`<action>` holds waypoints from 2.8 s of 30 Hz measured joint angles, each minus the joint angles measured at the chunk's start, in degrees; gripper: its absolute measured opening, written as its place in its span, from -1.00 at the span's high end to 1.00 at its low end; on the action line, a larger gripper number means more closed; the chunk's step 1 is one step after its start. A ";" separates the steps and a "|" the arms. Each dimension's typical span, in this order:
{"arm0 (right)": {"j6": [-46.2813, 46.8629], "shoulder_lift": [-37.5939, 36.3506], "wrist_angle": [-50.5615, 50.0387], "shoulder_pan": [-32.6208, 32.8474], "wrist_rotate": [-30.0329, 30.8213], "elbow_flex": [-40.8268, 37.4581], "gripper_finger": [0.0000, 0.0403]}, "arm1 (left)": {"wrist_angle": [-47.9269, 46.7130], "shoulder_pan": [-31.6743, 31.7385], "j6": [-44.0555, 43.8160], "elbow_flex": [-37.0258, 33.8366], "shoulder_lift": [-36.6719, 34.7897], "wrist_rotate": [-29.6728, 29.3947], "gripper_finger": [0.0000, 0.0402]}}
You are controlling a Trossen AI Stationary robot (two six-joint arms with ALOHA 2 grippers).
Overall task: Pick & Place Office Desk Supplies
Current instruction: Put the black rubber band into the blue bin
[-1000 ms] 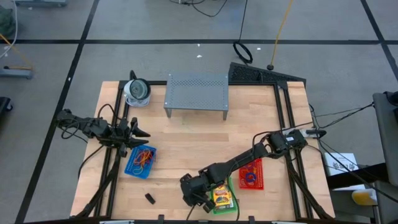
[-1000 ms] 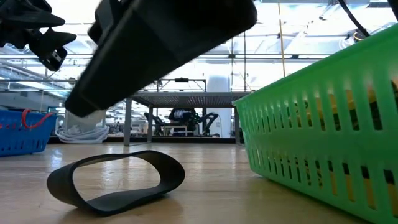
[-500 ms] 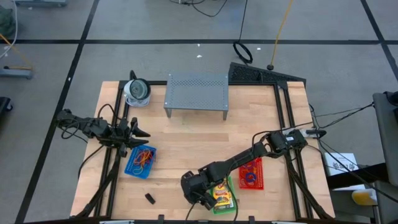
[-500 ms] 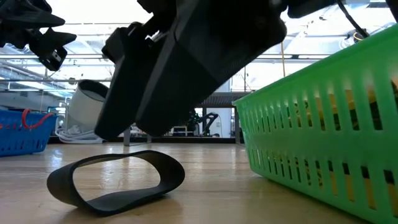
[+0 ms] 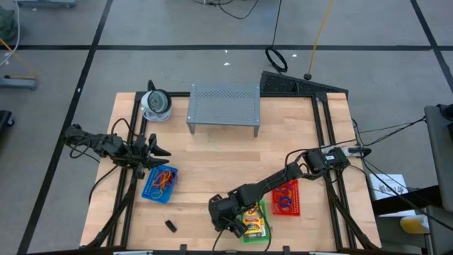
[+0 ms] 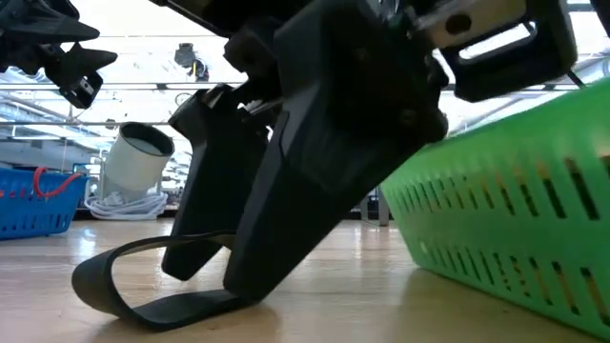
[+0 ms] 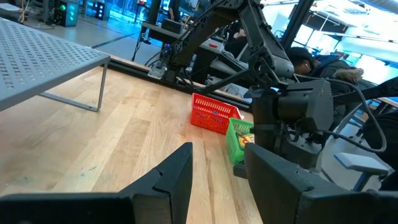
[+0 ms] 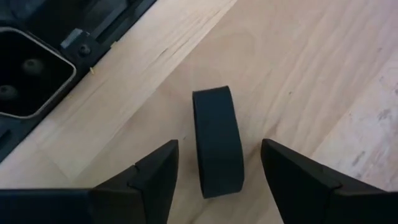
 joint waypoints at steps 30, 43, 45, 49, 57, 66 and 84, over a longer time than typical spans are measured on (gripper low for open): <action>1.30 -1.66 11.29 0.02 6.46 -0.54 0.98 | -0.01 -0.01 -0.02 0.00 0.00 0.00 0.23; 2.83 -7.92 26.85 -3.16 18.37 -0.37 0.99 | 0.03 -0.01 -0.02 0.01 0.00 0.00 0.23; 3.01 -8.07 29.37 -3.91 18.41 -0.48 0.99 | 0.02 0.00 -0.01 0.00 0.02 0.00 0.23; 3.23 -8.33 37.65 -5.68 18.40 -0.52 0.99 | 0.02 0.00 -0.02 0.01 0.02 0.00 0.23; 6.36 -6.92 48.90 -10.16 18.21 -0.48 1.00 | 0.02 -0.01 -0.01 0.01 0.02 -0.02 0.23; 7.12 -5.38 53.04 -13.35 16.17 0.28 1.00 | 0.00 -0.02 -0.02 0.00 0.02 0.00 0.23; 8.56 15.78 50.61 -13.57 11.74 28.96 1.00 | 0.20 -0.01 -0.01 -0.02 0.07 0.00 0.23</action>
